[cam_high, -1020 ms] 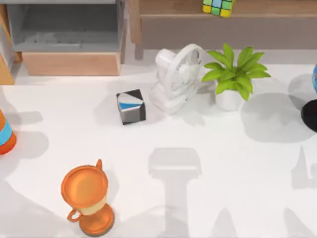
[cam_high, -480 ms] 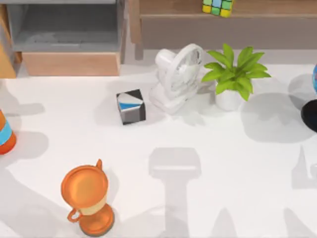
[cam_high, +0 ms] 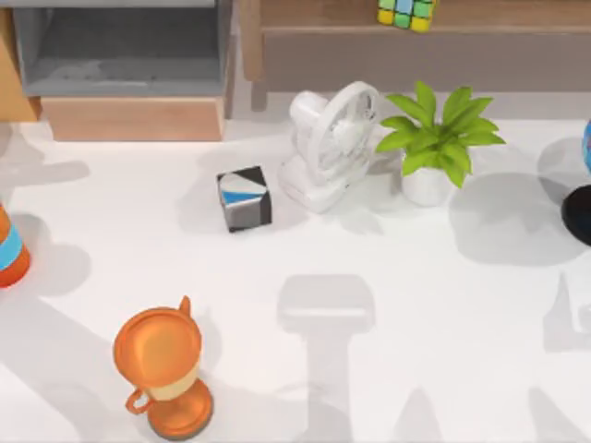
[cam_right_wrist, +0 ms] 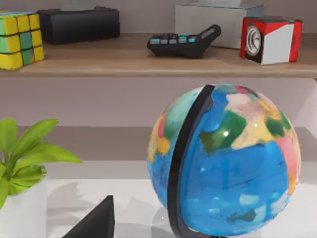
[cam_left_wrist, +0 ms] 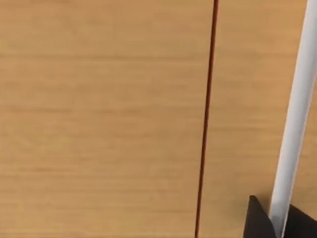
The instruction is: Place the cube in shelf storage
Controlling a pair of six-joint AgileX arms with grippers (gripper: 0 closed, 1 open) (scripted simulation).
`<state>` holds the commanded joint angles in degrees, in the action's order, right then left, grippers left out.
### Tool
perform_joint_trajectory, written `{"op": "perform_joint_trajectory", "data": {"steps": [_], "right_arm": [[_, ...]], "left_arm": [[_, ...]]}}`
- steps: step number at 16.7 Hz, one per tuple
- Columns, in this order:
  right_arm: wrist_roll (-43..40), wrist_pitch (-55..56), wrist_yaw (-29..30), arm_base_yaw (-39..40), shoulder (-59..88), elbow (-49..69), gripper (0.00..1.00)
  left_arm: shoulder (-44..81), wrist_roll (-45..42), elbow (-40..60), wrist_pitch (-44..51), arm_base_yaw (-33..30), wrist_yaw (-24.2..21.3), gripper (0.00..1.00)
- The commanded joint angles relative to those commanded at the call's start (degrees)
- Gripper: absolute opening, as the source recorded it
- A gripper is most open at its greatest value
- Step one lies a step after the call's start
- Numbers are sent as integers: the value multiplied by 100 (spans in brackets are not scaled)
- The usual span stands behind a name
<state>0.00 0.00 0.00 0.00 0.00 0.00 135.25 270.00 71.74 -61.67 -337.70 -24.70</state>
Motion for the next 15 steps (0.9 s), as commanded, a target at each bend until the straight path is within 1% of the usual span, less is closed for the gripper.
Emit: {"op": "perform_joint_trajectory", "data": {"steps": [2,15], "right_arm": [[0,0,0,0,0,0,100],[0,0,0,0,0,0,100]], "left_arm": [[0,0,0,0,0,0,0],[0,0,0,0,0,0,98]]}}
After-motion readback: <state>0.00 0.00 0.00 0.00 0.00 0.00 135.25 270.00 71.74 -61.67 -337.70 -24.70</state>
